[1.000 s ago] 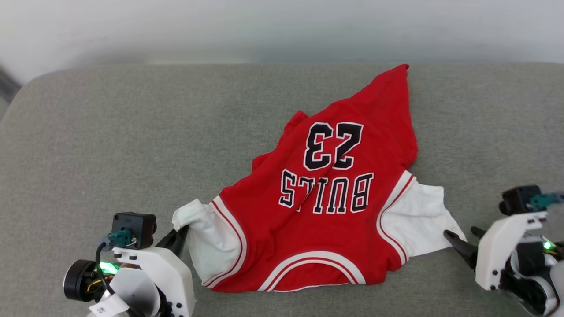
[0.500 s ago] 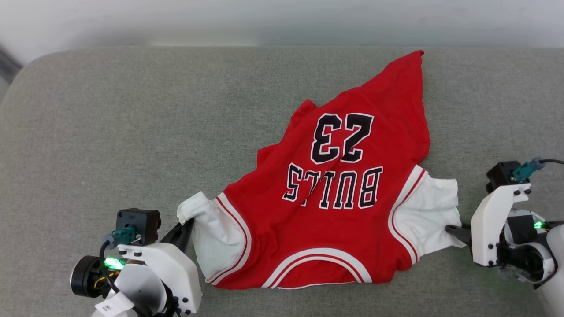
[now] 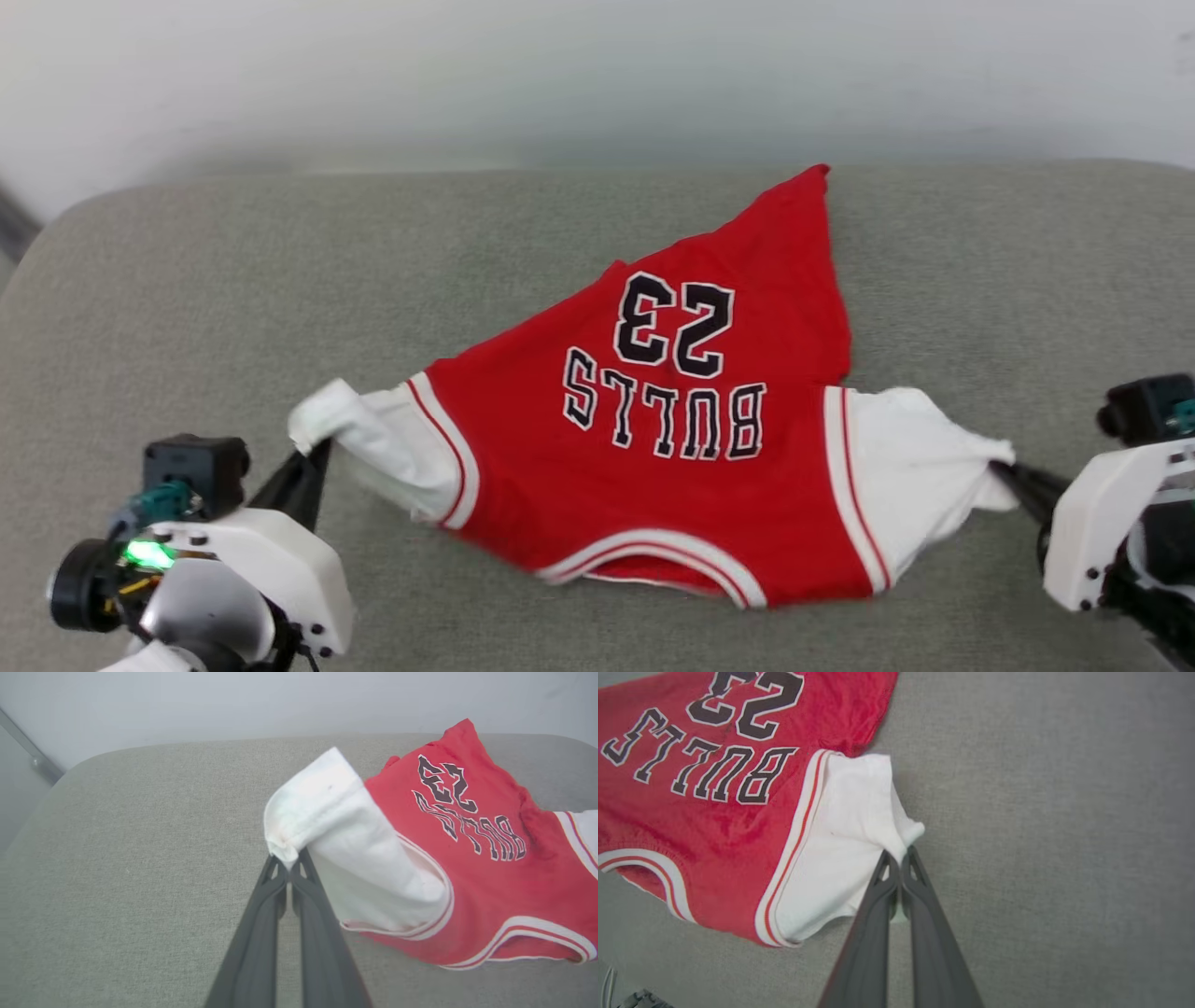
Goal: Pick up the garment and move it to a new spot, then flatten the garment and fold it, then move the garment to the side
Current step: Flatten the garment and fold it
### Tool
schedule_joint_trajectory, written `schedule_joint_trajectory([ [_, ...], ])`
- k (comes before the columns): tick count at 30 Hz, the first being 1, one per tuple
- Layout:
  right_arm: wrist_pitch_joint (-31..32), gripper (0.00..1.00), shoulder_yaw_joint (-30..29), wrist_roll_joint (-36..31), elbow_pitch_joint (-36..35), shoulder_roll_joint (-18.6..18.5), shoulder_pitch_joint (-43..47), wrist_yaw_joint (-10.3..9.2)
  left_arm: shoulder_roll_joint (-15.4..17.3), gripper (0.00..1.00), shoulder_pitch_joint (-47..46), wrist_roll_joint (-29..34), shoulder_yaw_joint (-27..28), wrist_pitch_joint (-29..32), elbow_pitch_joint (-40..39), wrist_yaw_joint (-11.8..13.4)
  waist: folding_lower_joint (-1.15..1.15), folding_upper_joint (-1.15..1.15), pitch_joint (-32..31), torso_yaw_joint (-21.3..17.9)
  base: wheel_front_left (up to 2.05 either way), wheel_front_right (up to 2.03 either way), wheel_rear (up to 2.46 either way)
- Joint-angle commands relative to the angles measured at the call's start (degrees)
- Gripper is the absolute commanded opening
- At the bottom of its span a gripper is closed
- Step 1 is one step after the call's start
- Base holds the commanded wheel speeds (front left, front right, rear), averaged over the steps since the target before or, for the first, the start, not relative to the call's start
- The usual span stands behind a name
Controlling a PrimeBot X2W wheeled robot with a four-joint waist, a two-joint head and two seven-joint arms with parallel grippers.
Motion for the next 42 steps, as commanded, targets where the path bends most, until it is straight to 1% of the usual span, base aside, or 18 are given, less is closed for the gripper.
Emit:
schedule_joint_trajectory([
  [1,-0.5,0.0,-1.9,-1.5,-2.9,0.4,1.1,-0.02,0.6,0.0,-0.1,-0.2,0.9,-0.2,-0.9,0.3,0.0,0.0,-1.0,-1.2,0.0,0.0,0.0],
  [5,-1.6,0.0,-6.7,-6.2,-10.6,3.0,0.1,-0.02,1.0,0.0,-4.0,-1.2,2.6,0.1,-1.9,-0.1,0.0,0.0,-1.8,-2.3,0.0,0.0,0.0],
  [7,-1.9,0.0,-8.2,-8.4,-13.1,4.5,-1.7,-0.02,0.7,0.0,-7.2,-2.1,3.0,0.2,-1.5,-0.9,0.0,0.0,-1.9,-2.7,0.0,0.0,0.0],
  [9,-2.5,0.0,-9.7,-10.4,-14.0,5.9,-4.4,-0.02,0.1,0.0,-11.8,-3.1,3.1,0.3,-0.1,-1.8,0.0,0.0,-1.7,-2.8,0.0,0.0,0.0],
  [12,-3.9,0.0,-10.7,-12.4,-13.5,7.4,-10.0,-0.02,-1.2,0.0,-20.0,-3.8,3.3,-0.3,3.6,-2.8,0.0,0.0,-0.8,-3.1,0.0,0.0,0.0],
  [16,-6.5,0.0,-10.9,-14.6,-9.8,8.0,-19.3,-0.02,-3.3,0.0,-31.7,-3.3,2.7,-1.9,10.9,-4.3,0.0,0.0,1.5,-3.5,0.0,0.0,0.0],
  [21,-10.8,0.0,-10.5,-15.5,-4.0,7.1,-32.3,-0.02,-4.9,0.0,-46.5,-1.0,2.1,-5.2,19.8,-5.5,0.0,0.0,5.7,-4.0,0.0,0.0,0.0],
  [25,-13.7,0.0,-10.0,-15.9,1.4,6.3,-43.2,-0.02,-5.1,0.0,-57.6,0.8,2.1,-7.3,26.5,-6.0,0.0,0.0,9.8,-4.6,0.0,0.0,0.0],
  [32,-19.0,0.0,-8.0,-16.3,12.3,5.4,-62.0,-0.02,-4.3,0.0,-74.9,3.9,2.6,-11.4,36.2,-6.3,0.0,0.0,17.7,-5.7,0.0,0.0,0.0],
  [33,-21.2,0.0,-6.9,-16.2,16.7,5.3,-69.1,-0.02,-3.9,0.0,-81.2,4.8,2.7,-12.9,39.7,-6.8,0.0,0.0,21.4,-6.1,0.0,0.0,0.0],
  [37,-24.5,0.0,-5.2,-16.0,22.3,5.5,-76.2,-0.02,-4.2,0.0,-86.7,4.8,3.1,-15.5,43.7,-7.4,0.0,0.0,25.4,-6.0,0.0,0.0,0.0],
  [42,-28.5,0.0,-2.1,-14.2,27.9,6.1,-80.7,-0.02,-4.3,0.0,-89.3,4.2,3.2,-17.8,47.4,-8.3,0.0,0.0,28.8,-5.9,0.0,0.0,0.0],
])
